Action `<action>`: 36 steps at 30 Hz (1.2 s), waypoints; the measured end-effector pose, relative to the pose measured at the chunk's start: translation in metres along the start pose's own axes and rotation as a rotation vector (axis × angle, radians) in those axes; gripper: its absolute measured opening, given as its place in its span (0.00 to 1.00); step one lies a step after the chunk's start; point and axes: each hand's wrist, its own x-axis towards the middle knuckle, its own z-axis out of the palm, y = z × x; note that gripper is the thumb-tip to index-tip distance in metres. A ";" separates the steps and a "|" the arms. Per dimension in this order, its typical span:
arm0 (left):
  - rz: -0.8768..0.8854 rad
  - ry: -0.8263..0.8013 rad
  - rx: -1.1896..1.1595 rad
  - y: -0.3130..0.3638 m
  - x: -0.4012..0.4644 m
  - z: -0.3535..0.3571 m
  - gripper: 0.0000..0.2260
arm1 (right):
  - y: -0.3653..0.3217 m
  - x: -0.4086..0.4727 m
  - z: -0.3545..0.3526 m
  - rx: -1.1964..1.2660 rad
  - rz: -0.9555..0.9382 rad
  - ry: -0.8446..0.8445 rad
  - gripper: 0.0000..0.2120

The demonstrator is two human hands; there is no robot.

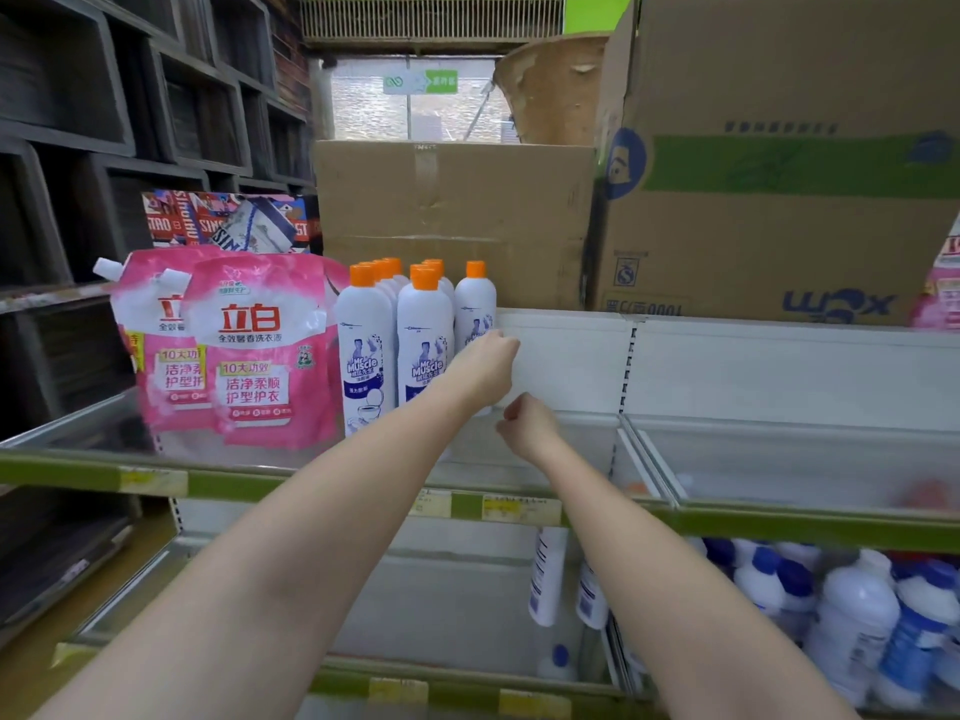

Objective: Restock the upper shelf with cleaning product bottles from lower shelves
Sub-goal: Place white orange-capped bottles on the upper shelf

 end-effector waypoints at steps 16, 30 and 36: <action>0.000 -0.047 0.041 0.006 -0.108 0.017 0.07 | 0.041 -0.129 -0.025 -0.054 0.100 0.165 0.03; -0.015 -0.399 -0.085 0.020 -0.218 0.110 0.09 | 0.119 -0.222 0.048 -0.032 0.310 0.039 0.04; -0.034 -0.453 -0.125 0.007 -0.212 0.142 0.07 | 0.137 -0.208 0.067 0.019 0.361 0.021 0.06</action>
